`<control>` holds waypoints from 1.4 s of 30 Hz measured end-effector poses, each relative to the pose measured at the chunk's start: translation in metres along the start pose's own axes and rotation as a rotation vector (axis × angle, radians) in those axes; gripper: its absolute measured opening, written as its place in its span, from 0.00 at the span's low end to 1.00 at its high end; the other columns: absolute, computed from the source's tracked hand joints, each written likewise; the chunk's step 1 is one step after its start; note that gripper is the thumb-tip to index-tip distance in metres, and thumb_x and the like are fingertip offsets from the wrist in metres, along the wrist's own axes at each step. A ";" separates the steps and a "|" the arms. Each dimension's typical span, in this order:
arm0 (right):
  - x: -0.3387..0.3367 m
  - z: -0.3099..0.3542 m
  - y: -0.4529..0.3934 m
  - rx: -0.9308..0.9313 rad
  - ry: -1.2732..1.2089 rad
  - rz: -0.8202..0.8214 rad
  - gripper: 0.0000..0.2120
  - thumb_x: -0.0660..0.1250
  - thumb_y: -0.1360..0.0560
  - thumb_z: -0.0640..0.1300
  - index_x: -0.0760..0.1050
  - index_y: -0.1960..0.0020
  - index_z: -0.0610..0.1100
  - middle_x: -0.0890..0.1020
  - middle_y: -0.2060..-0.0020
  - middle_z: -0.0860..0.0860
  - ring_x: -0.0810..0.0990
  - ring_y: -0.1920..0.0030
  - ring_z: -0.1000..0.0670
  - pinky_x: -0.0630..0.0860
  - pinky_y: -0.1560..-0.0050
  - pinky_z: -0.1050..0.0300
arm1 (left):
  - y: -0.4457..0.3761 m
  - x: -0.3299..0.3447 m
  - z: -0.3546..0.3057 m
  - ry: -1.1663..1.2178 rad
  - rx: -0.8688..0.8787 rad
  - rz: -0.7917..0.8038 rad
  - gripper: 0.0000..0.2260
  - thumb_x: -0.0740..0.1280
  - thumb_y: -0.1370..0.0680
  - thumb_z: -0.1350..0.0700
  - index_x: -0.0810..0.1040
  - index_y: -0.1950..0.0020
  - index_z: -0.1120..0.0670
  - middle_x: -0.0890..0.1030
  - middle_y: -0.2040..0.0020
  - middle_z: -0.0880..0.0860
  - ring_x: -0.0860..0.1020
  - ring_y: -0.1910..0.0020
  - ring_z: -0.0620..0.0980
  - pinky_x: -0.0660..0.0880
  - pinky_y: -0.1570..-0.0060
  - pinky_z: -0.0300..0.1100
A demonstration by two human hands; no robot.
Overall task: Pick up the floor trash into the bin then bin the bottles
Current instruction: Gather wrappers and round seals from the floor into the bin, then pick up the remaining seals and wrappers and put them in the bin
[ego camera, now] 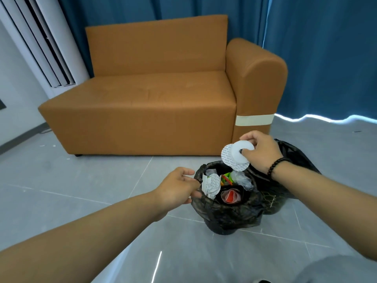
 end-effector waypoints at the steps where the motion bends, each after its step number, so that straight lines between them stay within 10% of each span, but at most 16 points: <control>1: 0.009 -0.010 -0.001 0.018 0.020 -0.010 0.12 0.68 0.29 0.34 0.74 0.51 0.48 0.78 0.54 0.50 0.76 0.51 0.50 0.71 0.57 0.64 | -0.005 0.003 0.002 -0.004 -0.012 0.006 0.12 0.64 0.21 0.58 0.70 0.38 0.52 0.80 0.47 0.52 0.82 0.60 0.43 0.77 0.56 0.40; 18: 0.088 -0.120 -0.046 -0.044 0.223 0.188 0.19 0.65 0.25 0.38 0.72 0.36 0.49 0.68 0.41 0.53 0.66 0.43 0.59 0.62 0.41 0.68 | -0.161 0.025 0.103 -0.217 -0.222 -0.005 0.15 0.66 0.25 0.49 0.67 0.41 0.49 0.80 0.51 0.51 0.81 0.52 0.53 0.79 0.49 0.52; 25: 0.053 -0.182 -0.047 0.122 0.321 -0.014 0.17 0.69 0.28 0.38 0.75 0.41 0.47 0.71 0.44 0.52 0.70 0.38 0.50 0.66 0.37 0.59 | -0.214 0.055 0.133 -0.121 -0.284 0.079 0.20 0.61 0.22 0.57 0.63 0.31 0.46 0.76 0.43 0.54 0.80 0.53 0.57 0.82 0.66 0.51; 31: 0.079 -0.197 -0.040 0.212 0.414 0.139 0.22 0.68 0.27 0.38 0.71 0.34 0.42 0.82 0.52 0.45 0.80 0.53 0.45 0.75 0.45 0.50 | -0.223 0.059 0.143 -0.030 -0.378 0.136 0.23 0.59 0.21 0.60 0.65 0.30 0.42 0.77 0.42 0.49 0.78 0.47 0.54 0.82 0.66 0.49; 42: 0.111 -0.186 -0.086 0.553 0.370 0.214 0.17 0.56 0.20 0.35 0.72 0.33 0.43 0.74 0.39 0.41 0.74 0.42 0.39 0.68 0.38 0.44 | -0.159 0.015 0.136 -0.129 -0.587 0.014 0.17 0.60 0.21 0.58 0.65 0.34 0.44 0.77 0.46 0.53 0.80 0.51 0.56 0.82 0.65 0.53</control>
Point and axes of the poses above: each hand's wrist, its own y-axis away from the middle knuckle, its own x-axis out of the palm, z = x × y, the point moved 8 cm from there along -y, towards the middle knuckle
